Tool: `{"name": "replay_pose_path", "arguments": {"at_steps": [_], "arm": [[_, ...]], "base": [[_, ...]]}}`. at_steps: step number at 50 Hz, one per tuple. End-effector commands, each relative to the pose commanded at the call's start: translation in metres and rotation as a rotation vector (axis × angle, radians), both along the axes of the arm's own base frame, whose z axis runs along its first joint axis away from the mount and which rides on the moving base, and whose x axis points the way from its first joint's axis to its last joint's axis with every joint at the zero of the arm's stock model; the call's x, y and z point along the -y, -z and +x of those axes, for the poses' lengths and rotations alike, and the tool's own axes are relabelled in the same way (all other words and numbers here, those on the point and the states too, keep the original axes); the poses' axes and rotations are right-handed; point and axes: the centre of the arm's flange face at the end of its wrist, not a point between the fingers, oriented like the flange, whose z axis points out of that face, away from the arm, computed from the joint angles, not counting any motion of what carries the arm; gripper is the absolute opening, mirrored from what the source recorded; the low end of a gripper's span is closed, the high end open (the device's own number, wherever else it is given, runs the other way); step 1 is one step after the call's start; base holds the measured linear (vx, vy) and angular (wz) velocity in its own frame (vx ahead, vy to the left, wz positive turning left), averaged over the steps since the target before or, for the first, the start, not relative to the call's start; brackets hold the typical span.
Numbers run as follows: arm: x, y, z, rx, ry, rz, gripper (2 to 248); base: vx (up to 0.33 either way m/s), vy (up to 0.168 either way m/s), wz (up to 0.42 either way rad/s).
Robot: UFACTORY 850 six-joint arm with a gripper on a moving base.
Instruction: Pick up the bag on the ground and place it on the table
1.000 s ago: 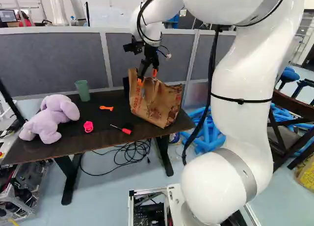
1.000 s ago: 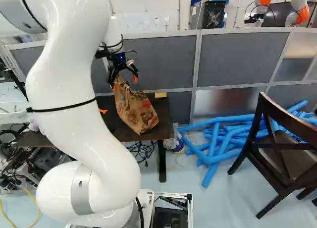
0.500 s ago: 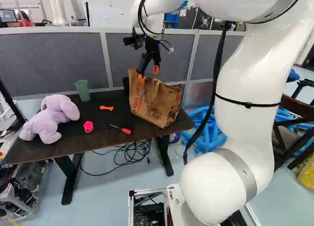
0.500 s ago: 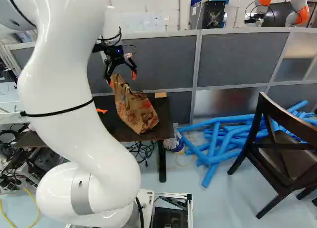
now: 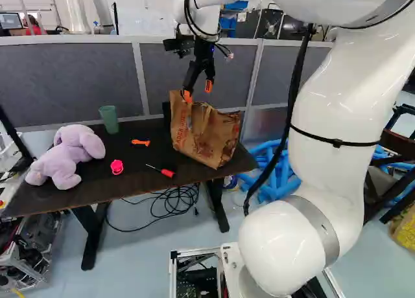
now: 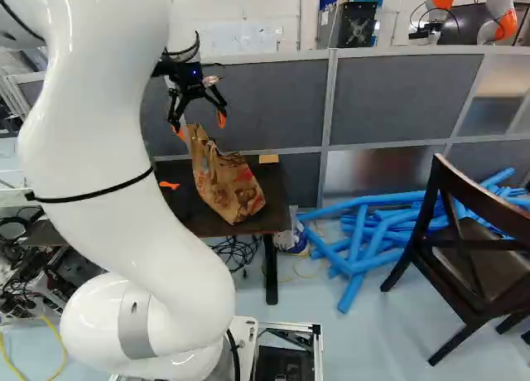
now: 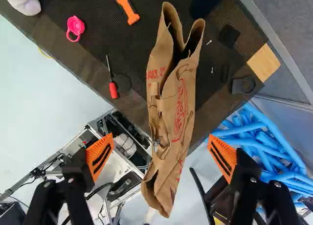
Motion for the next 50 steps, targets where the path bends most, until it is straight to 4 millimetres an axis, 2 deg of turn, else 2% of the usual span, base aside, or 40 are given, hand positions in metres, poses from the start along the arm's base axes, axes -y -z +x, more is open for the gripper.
{"name": "replay_pose_path", "arguments": {"at_steps": [33, 50], "arm": [[0.0010, -0.0056, -0.0039, -0.007, -0.001, -0.001, 247], [0.0010, -0.0056, -0.0039, -0.007, -0.001, -0.001, 247]], "base": [[0.000, 0.000, 0.000], [-0.076, -0.001, 0.001]]}}
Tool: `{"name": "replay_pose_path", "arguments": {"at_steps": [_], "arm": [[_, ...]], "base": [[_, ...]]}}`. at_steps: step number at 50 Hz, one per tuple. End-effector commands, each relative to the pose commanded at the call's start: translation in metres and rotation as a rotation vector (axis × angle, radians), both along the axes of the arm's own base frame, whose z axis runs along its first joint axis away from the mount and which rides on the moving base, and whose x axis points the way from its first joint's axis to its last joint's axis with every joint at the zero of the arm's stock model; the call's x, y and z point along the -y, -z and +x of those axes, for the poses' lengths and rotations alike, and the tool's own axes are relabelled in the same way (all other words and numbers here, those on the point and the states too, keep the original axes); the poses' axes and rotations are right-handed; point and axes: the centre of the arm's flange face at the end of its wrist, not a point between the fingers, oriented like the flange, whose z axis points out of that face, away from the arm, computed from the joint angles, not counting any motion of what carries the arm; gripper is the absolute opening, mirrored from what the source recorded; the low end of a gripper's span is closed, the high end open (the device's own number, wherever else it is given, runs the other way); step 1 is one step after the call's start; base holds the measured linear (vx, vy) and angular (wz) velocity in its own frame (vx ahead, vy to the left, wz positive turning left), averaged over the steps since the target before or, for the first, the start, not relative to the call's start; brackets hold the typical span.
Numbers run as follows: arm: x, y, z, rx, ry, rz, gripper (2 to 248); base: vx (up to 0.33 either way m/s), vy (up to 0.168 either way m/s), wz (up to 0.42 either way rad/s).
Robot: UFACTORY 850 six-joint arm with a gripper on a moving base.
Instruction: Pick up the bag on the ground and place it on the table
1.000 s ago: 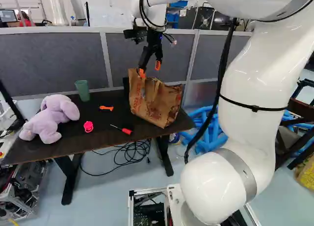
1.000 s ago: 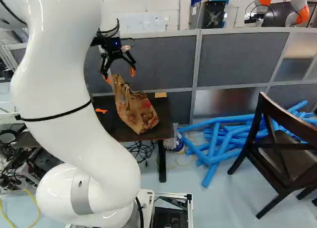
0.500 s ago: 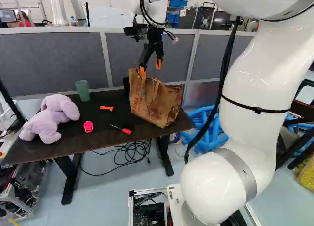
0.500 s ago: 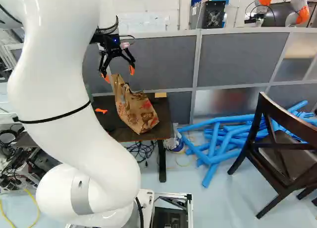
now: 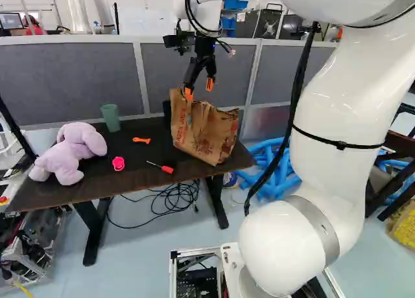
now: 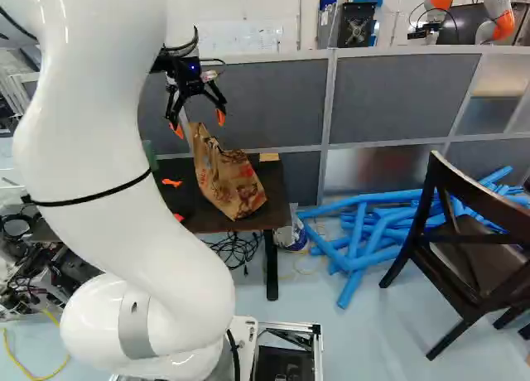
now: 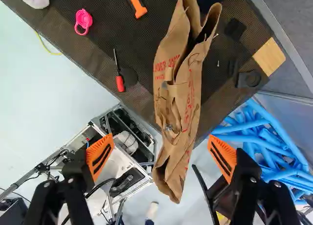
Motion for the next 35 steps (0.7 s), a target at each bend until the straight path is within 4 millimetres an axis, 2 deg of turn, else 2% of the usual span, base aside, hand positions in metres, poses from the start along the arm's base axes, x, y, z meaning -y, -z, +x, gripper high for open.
{"name": "replay_pose_path", "arguments": {"at_steps": [35], "arm": [[0.0000, 0.0000, 0.0000, 0.000, 0.000, 0.000, 247]], "base": [[-0.136, -0.001, 0.003]]}}
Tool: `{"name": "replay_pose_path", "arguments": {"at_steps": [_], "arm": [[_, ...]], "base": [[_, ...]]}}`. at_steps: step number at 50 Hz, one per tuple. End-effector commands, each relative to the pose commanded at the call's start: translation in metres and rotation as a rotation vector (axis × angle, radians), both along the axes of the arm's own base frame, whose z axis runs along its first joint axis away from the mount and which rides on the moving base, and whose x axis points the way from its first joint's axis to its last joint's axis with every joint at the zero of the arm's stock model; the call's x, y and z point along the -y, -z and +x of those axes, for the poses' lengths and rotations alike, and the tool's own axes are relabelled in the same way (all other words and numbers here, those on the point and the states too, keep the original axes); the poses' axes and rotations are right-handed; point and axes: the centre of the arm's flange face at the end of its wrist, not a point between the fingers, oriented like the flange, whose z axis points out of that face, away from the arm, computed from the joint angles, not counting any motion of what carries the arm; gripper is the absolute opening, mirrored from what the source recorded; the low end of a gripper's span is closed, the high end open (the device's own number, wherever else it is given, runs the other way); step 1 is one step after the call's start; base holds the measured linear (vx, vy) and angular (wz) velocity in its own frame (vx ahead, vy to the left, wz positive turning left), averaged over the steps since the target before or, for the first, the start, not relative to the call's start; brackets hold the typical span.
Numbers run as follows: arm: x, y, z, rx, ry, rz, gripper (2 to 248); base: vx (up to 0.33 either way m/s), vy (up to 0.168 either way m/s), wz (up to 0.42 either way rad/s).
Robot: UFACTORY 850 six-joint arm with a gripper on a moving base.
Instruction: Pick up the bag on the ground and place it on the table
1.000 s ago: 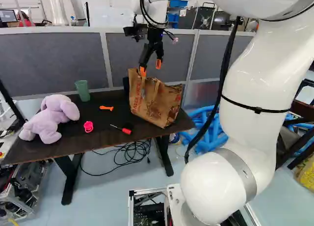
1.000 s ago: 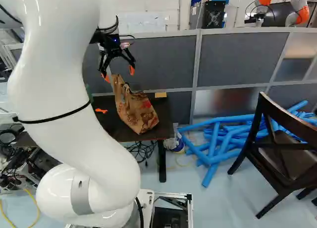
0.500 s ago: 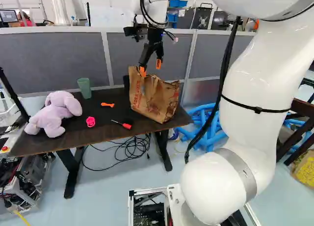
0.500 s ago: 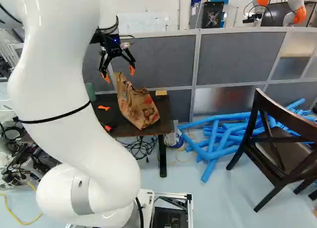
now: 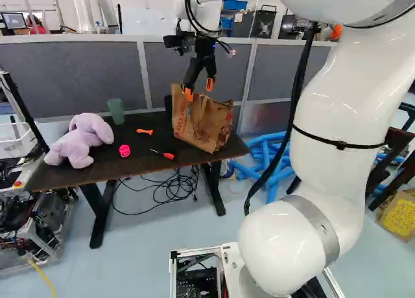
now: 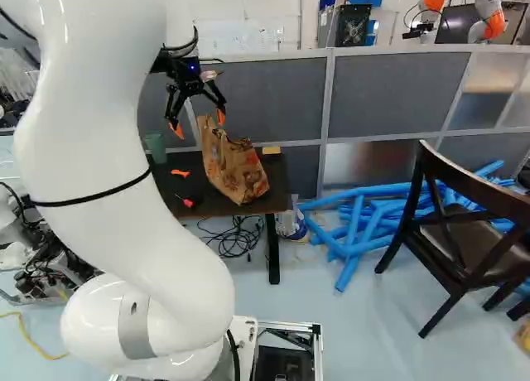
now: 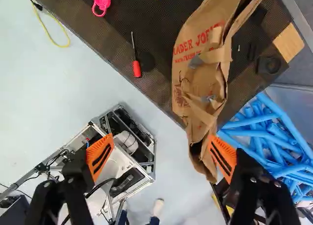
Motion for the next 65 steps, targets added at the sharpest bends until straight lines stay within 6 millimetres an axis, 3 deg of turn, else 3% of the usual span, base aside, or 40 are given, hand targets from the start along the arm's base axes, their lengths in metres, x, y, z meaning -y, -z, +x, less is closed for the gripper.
{"name": "replay_pose_path", "arguments": {"at_steps": [65], "arm": [[0.0000, 0.0000, 0.0000, 0.000, 0.000, 0.000, 247]], "base": [[-0.154, 0.000, 0.009]]}}
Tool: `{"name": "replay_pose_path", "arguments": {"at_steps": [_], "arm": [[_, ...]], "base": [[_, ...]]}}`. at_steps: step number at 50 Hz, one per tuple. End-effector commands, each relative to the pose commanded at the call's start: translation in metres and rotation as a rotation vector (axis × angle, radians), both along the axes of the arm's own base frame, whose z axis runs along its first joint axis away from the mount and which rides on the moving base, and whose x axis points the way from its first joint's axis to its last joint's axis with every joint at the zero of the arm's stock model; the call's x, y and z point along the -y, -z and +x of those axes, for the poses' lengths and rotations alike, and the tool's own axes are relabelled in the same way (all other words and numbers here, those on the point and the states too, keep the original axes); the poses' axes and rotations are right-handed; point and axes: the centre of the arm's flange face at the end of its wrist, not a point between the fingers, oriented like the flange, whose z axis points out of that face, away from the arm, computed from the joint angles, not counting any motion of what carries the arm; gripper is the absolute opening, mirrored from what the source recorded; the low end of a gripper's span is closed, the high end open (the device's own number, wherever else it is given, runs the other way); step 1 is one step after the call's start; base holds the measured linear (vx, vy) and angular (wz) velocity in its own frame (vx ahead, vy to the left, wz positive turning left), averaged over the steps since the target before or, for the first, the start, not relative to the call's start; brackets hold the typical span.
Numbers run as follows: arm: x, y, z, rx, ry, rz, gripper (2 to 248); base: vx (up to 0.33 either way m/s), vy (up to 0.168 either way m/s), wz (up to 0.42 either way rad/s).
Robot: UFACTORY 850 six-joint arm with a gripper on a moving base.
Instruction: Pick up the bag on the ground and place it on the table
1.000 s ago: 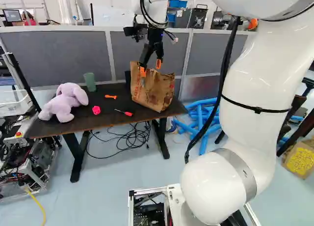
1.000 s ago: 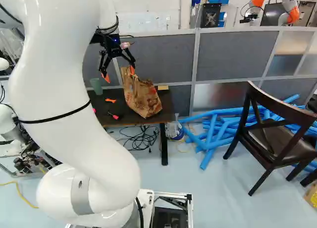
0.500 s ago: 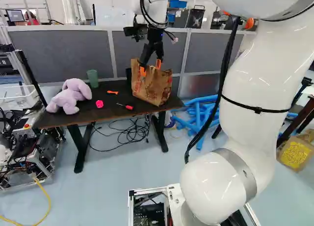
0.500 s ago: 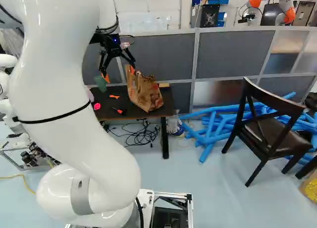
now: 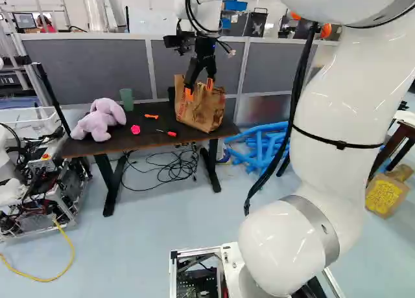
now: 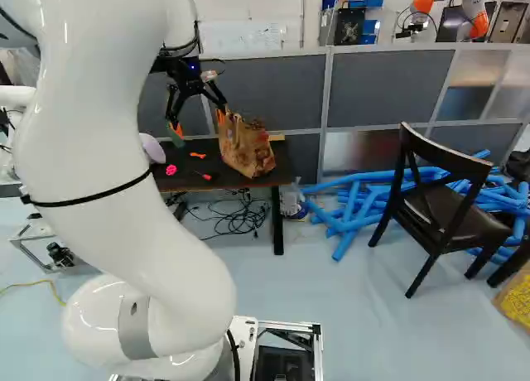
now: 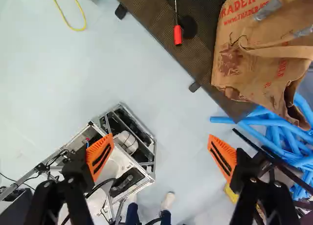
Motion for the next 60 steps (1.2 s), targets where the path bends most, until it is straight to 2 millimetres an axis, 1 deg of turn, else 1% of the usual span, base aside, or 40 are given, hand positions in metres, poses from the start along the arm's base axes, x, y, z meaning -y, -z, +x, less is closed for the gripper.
{"name": "replay_pose_path", "arguments": {"at_steps": [15, 41, 60], "arm": [[0.0000, 0.0000, 0.0000, 0.000, 0.000, 0.000, 247], [0.0002, 0.0004, 0.0000, 0.001, 0.001, 0.000, 247], [0.0026, 0.0065, -0.0006, 0.020, 0.017, 0.005, 247]], "base": [[-0.116, 0.000, 0.012], [0.002, 0.000, -0.001], [0.000, 0.000, 0.000]]}}
